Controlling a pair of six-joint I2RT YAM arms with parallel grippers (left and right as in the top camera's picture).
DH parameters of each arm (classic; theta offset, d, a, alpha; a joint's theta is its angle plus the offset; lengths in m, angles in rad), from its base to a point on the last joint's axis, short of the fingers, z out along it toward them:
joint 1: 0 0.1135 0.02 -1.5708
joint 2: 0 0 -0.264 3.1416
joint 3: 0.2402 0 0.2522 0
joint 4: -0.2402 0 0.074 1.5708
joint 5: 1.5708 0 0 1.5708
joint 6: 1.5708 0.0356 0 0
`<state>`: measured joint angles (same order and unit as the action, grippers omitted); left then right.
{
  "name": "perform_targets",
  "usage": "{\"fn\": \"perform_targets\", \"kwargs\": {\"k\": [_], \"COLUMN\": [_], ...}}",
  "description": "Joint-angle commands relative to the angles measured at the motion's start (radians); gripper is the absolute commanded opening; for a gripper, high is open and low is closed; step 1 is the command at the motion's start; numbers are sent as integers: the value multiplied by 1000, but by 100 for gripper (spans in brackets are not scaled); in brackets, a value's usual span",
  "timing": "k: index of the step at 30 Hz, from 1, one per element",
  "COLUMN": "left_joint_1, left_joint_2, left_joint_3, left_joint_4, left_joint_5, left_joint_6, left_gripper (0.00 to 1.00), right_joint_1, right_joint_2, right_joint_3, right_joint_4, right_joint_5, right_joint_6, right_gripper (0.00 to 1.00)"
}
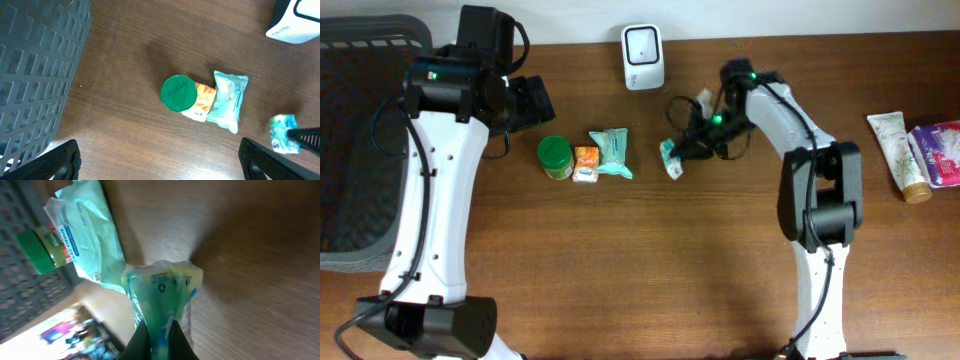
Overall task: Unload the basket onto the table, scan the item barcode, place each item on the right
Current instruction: 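Hold the wipes pack at the scanner, then set it down right of center, then lower the right gripper onto the small green pack and grasp it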
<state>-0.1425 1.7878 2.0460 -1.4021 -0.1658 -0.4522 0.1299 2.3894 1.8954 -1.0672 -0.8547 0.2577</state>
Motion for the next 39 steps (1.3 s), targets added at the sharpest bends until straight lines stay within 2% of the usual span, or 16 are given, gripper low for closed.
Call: {"fn": "perform_targets", "kwargs": {"k": [1,5,8,10,12,14,15,16,17,19,21,23,29,31,36,39], "left_joint_1": [6,6,6,6,6,6,6,6,6,6,6,6,6,6,6,6], "left_joint_2": [-14,-14,-14,-14,-14,-14,-14,-14,-14,-14,-14,-14,-14,-14,-14,-14], "left_joint_3": [9,9,9,9,9,9,9,9,9,9,9,9,9,9,9,9], "left_joint_4": [1,1,1,1,1,1,1,1,1,1,2,1,1,2,2,1], "left_joint_5": [-8,-8,-7,-8,-8,-8,-8,-8,-8,-7,-8,-8,-8,-8,-8,-7], "left_joint_6": [13,13,13,13,13,13,13,13,13,13,13,13,13,13,13,13], "left_gripper": [99,99,99,99,99,99,99,99,99,99,99,99,99,99,99,99], "right_joint_1": [-93,-187,-202,-166,-116,-80,-45,-23,-11,-6,-8,-5,-4,-4,-5,27], "right_joint_2": [-11,-28,-50,-55,-49,-42,-35,-32,-31,-27,-26,-26,-26,-27,-27,-27], "right_joint_3": [-93,-55,61,125,124,124,123,116,106,95,83,68,-62,-57,92,263], "right_joint_4": [35,-50,-177,-232,-203,-192,-189,-189,-182,-166,-148,-142,-43,-43,-135,-297], "right_joint_5": [-66,80,156,157,177,255,352,378,378,397,407,407,357,352,374,709], "right_joint_6": [-26,-52,-102,-146,-146,-145,-145,-145,-144,-117,-100,-100,-100,-100,-91,44], "right_gripper": [12,42,49,55,82,84,99,99,95,73,64,48,29,4,4,5]}}
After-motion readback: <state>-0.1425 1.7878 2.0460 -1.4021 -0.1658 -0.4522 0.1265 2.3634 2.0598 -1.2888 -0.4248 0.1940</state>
